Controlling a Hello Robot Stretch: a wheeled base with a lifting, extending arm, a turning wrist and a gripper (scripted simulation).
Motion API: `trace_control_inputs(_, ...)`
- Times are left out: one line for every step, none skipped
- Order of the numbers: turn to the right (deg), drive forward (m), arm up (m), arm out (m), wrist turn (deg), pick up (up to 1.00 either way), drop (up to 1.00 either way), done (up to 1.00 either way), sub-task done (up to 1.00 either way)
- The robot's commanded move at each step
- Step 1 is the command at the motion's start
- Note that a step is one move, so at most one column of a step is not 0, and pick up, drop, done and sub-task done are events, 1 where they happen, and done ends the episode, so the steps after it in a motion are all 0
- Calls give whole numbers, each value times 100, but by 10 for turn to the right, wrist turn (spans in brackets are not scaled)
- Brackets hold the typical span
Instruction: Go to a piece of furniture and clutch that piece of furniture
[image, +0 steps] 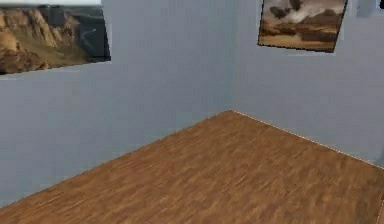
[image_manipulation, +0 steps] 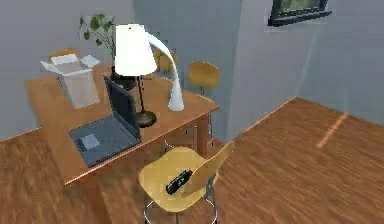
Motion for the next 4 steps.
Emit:
trace_control_inputs(450,0,0,0,0,0,0,0,0)
trace_control_inputs(270,0,0,0,0,0,0,0,0)
trace_control_inputs(0,30,0,0,0,0,0,0,0)
trace_control_inputs(-450,0,0,0,0,0,0,0,0)
